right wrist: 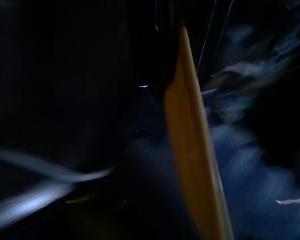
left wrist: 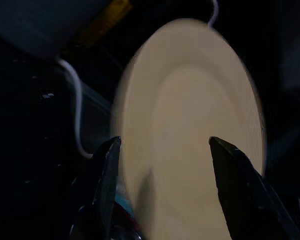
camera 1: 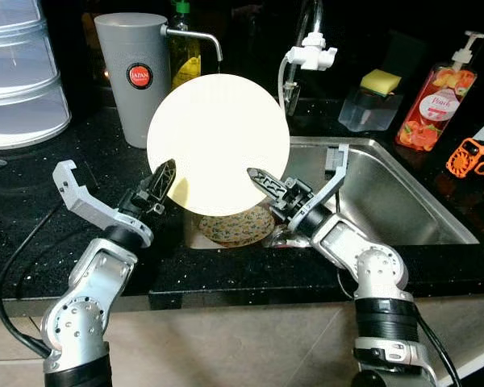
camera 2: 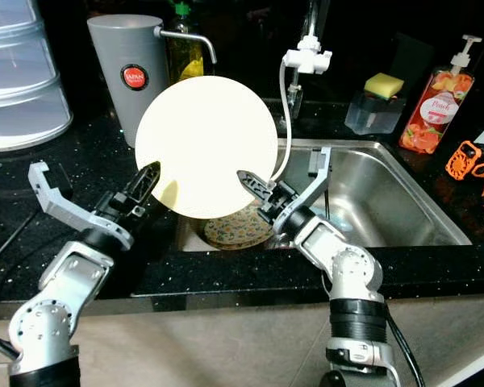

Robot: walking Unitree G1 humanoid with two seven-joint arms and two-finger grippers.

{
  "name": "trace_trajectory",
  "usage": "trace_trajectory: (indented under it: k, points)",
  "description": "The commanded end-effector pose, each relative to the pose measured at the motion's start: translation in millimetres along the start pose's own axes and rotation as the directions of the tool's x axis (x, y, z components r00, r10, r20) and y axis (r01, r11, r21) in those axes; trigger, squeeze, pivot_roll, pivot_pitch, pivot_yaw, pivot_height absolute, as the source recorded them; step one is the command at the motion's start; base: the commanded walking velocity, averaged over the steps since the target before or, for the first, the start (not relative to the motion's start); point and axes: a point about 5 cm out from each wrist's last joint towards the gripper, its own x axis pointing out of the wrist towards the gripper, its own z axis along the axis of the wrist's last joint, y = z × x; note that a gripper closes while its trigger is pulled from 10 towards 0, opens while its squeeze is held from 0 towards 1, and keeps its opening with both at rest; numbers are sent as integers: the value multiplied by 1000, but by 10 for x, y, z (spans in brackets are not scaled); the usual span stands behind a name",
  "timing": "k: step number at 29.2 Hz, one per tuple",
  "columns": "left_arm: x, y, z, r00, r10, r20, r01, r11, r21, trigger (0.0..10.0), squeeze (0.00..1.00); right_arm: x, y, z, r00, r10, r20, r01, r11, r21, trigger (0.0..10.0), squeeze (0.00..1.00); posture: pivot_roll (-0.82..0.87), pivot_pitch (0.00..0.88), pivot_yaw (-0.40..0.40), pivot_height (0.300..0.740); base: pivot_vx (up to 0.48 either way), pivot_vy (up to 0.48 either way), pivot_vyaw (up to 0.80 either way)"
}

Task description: Kitchen organization

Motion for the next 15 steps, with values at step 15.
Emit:
trace_trajectory:
  k: [15]
  points:
    - [-156,379,311,941,295,166,-319,938,135,10000,0,-295,-834,609,717,-622,316,651,759,19,10000,0,148,115,-94,740,0,0,0]
